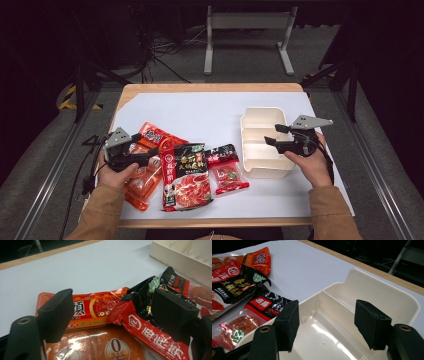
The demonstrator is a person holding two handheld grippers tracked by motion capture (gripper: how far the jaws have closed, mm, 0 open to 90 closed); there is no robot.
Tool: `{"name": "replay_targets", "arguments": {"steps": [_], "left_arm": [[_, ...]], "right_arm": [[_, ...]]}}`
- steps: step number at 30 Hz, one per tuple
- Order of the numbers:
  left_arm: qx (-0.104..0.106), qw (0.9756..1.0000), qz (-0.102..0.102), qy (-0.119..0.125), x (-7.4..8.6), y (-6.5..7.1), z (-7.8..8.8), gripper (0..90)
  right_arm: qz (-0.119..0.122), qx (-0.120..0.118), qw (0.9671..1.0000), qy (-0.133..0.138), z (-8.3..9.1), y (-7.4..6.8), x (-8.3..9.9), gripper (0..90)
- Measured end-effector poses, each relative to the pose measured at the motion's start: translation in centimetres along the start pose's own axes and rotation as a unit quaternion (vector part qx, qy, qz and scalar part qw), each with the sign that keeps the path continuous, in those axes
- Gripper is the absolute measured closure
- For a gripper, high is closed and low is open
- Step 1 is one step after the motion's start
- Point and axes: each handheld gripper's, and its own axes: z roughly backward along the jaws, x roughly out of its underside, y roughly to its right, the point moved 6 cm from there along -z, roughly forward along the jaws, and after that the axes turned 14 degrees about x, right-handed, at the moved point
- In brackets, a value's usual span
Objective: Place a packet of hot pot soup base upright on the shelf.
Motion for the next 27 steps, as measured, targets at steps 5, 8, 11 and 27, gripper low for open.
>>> {"name": "replay_targets", "arguments": {"steps": [5, 8, 11, 27], "left_arm": [[0.011, 0.9999, -0.012, 0.002, -0.6, 0.9, 0.0, 19.1], [0.020, 0.9997, -0.017, 0.001, -0.8, 1.5, -0.2, 18.9], [0.025, 0.9994, -0.022, 0.002, -1.0, 2.0, -0.5, 18.9], [0.044, 0.9987, -0.015, -0.023, -0.5, 3.4, -3.2, 15.2]], "right_arm": [[0.001, -0.001, 1.0000, 0.001, 0.0, -0.1, -0.1, 37.0], [0.003, -0.003, 1.0000, 0.000, -0.1, -0.2, -0.1, 36.8], [0.003, -0.004, 1.0000, 0.000, -0.1, -0.3, -0.2, 36.6], [0.007, -0.007, 1.0000, 0.000, 0.0, -0.6, -0.2, 35.8]]}}
